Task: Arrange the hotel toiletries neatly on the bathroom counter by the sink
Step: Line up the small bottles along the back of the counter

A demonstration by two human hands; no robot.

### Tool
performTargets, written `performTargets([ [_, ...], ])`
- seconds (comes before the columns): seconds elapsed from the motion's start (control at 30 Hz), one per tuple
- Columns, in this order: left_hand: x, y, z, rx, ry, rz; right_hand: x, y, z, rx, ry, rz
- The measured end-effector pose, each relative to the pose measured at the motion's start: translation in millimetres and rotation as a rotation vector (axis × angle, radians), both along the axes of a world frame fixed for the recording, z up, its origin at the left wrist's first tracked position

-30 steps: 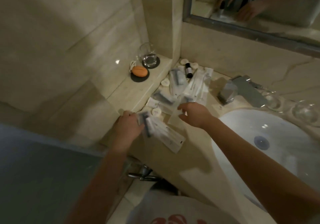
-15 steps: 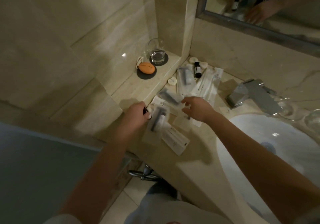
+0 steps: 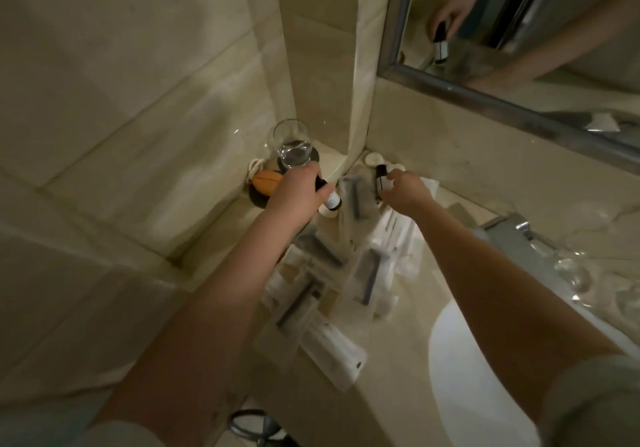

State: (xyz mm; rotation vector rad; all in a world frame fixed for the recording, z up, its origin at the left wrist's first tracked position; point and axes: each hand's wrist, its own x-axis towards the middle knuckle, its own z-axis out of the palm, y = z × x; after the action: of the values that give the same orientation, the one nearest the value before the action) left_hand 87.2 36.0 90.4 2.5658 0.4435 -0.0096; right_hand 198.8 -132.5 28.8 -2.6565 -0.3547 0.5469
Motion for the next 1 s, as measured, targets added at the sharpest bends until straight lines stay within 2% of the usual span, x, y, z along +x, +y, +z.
performTargets([
  [0.23,29,7,-18,-0.016,0.025,-0.019,29,17,-34,-0.145,-0.004,-0.088],
  [0.47,31,8,-25,-0.027,0.071,-0.031,33,22,-45,-0.093,0.013,-0.181],
  [0.6,25,2,-19,-0.025,0.057,-0.021,21,11,-35,0.091,-0.002,-0.303],
  [0.7,17,-8,-11,-0.001,0.038,-0.033,-1,-4,-22,0.352,0.022,-0.305],
  [0.87,-4,-35,0,-0.042,0.001,-0.045,-61,-47,9,0.785,0.207,-0.347],
  [1.0,-22,-70,8,-0.078,-0.033,-0.089,-110,-88,33,0.895,0.297,-0.379],
])
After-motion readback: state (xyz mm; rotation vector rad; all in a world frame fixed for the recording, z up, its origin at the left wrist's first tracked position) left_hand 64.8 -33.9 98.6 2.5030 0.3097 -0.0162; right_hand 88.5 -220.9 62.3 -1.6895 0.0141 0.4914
